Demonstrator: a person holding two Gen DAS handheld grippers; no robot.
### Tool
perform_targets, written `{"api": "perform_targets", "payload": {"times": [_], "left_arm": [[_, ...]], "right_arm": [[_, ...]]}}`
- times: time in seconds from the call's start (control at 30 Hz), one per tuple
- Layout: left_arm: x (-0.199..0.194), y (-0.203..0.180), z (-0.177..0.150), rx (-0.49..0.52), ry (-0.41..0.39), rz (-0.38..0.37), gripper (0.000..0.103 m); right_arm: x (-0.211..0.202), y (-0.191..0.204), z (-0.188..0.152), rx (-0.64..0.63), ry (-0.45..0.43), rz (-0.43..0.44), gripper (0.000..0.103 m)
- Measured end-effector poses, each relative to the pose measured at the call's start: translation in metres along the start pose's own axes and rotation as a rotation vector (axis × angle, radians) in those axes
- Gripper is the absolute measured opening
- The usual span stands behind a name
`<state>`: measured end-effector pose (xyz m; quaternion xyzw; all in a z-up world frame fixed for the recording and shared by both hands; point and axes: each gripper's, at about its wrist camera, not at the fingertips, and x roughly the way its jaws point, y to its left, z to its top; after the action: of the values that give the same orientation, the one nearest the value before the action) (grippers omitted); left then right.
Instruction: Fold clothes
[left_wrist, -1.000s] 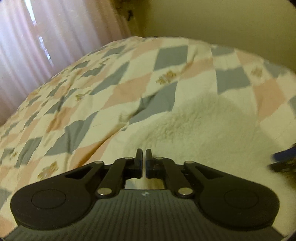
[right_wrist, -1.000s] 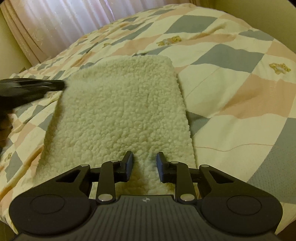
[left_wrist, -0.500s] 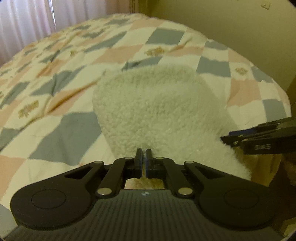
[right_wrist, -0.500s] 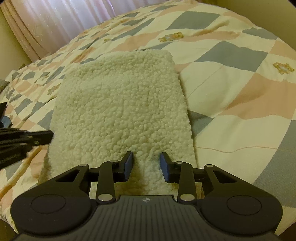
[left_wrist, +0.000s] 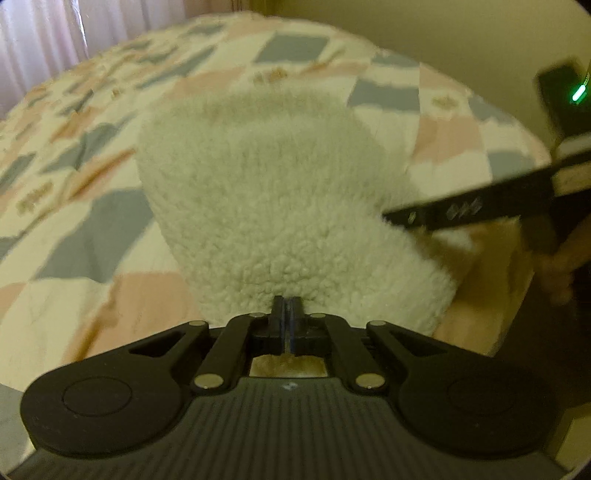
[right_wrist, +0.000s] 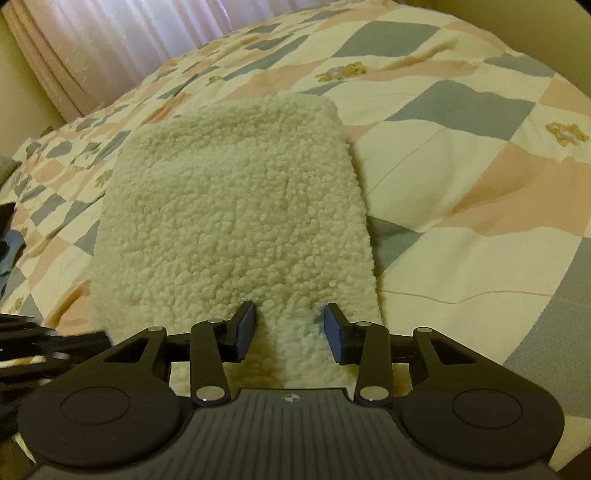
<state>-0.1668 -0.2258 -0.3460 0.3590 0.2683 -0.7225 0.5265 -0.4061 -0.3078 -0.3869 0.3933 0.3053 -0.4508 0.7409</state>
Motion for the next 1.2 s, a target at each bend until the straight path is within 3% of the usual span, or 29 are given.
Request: {"api": "perform_targets", "payload": {"times": [0.07, 0.17, 0.3, 0.43, 0.53, 0.6, 0.73, 0.83, 0.97, 1.2], "left_arm": [[-0.01, 0.0, 0.0, -0.005, -0.011, -0.005, 0.001], [0.016, -0.003, -0.013, 0.024, 0.074, 0.028, 0.002], [0.016, -0.001, -0.006, 0.012, 0.079, 0.025, 0.001], [-0.009, 0.008, 0.009, -0.002, 0.066, 0.054, 0.014], [-0.026, 0.027, 0.023, -0.078, 0.056, 0.034, 0.022], [-0.034, 0.045, 0.033, -0.152, 0.049, 0.011, 0.026], [-0.029, 0.072, 0.046, -0.3, 0.075, -0.019, 0.033], [-0.016, 0.09, 0.049, -0.427, 0.106, -0.07, 0.053], [0.001, 0.104, 0.049, -0.514, 0.131, -0.113, 0.053], [0.011, 0.113, 0.054, -0.516, 0.155, -0.141, 0.053]], "right_arm": [[0.0, -0.002, 0.0, 0.007, -0.001, 0.006, 0.039], [0.0, -0.002, -0.001, 0.007, -0.006, 0.008, 0.04], [0.0, 0.0, -0.001, -0.013, -0.006, 0.018, 0.045], [-0.009, -0.009, 0.009, -0.004, 0.005, 0.079, 0.052], [-0.024, -0.022, 0.018, 0.02, -0.002, 0.137, 0.064], [-0.035, -0.034, 0.025, 0.045, -0.018, 0.163, 0.066], [-0.044, -0.056, 0.035, 0.117, -0.019, 0.215, 0.077], [-0.035, -0.068, 0.041, 0.165, 0.017, 0.243, 0.083], [-0.018, -0.067, 0.055, 0.153, 0.075, 0.187, 0.083], [-0.012, -0.053, 0.074, 0.126, 0.086, 0.153, 0.083]]}}
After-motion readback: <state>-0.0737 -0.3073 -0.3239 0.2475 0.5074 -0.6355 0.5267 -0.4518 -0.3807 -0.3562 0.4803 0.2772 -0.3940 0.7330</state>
